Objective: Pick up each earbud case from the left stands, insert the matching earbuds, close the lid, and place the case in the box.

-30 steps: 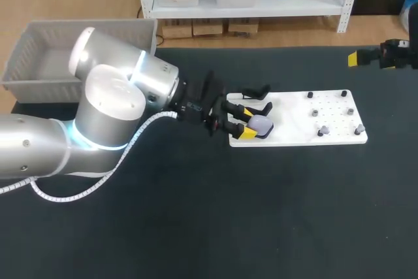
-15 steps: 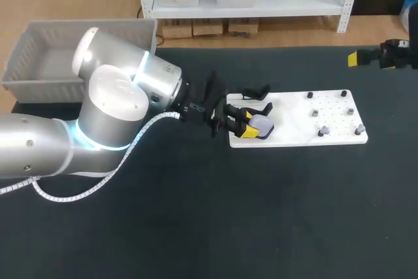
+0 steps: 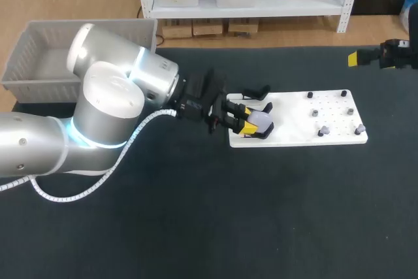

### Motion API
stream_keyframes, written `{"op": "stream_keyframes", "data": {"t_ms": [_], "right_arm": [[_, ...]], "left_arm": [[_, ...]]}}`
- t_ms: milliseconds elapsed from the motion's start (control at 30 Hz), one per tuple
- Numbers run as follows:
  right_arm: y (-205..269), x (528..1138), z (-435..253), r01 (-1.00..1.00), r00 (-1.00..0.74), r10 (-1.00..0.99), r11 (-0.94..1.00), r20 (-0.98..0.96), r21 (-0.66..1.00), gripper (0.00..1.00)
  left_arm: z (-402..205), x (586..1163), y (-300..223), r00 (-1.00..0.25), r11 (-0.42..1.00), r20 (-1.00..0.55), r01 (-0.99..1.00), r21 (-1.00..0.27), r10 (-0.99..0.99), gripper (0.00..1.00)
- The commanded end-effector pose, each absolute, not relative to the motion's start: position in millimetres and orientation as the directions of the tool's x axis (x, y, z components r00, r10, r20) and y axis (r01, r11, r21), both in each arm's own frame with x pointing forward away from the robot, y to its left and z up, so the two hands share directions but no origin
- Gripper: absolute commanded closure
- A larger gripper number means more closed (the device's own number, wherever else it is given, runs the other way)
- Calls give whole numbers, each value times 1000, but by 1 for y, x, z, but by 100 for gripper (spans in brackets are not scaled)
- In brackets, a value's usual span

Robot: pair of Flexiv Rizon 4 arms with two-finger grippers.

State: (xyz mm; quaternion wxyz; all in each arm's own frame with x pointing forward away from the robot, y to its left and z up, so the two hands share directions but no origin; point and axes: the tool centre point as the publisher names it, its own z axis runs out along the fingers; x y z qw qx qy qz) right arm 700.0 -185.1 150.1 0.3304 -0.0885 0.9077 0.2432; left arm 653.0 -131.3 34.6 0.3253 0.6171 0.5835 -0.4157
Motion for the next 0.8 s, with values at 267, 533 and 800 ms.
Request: {"op": "stream_keyframes", "data": {"t_ms": [267,533,800], "right_arm": [[-185,700,150,-321,-766,0,866,-643,383,0],[-185,700,150,-321,-766,0,866,-643,383,0],[-185,700,150,-321,-766,0,866,-643,383,0]], "left_arm": [[83,634,-107,-90,-205,-978,970,-128,188,100],[103,622,-100,-79,-218,-991,971,-101,108,100],[117,618,-104,-62,-212,-994,974,-80,91,100]]}}
